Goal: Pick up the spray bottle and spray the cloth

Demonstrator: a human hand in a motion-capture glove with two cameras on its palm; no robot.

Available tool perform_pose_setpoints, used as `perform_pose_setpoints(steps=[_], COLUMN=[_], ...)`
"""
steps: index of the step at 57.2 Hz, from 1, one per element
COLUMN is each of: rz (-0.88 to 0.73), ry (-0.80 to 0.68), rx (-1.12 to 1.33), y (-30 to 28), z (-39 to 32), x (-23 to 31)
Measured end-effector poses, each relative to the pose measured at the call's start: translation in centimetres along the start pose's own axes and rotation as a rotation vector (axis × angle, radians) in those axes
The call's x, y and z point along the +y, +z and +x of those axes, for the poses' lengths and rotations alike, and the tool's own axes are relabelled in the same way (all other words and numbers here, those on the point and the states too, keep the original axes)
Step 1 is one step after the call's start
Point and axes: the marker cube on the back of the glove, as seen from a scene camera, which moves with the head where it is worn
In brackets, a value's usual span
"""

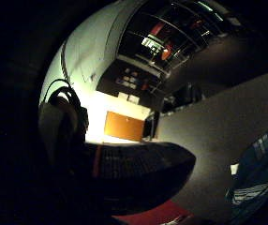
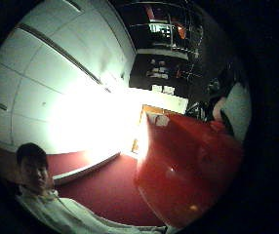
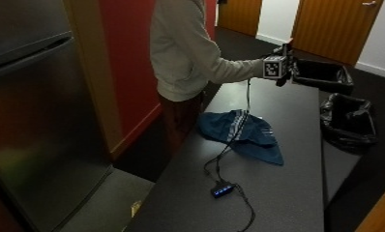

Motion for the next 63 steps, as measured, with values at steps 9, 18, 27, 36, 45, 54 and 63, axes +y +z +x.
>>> perform_pose_setpoints(steps=[9,18,27,36,45,54,63], rz=[0.060,0.152,0.116,0.111,0.049,0.063,0.025], ry=[0.058,0.109,0.103,0.101,0.061,-0.021,-0.037], rx=[-0.029,0.065,-0.195,-0.098,-0.102,-0.279,-0.259], y=[0.0,8.8,13.5,15.0,14.9,12.5,10.4], z=[4.2,8.7,7.3,9.9,9.9,6.3,5.8], x=[-1.6,-4.5,-5.0,-5.2,-4.3,-3.9,-2.7])
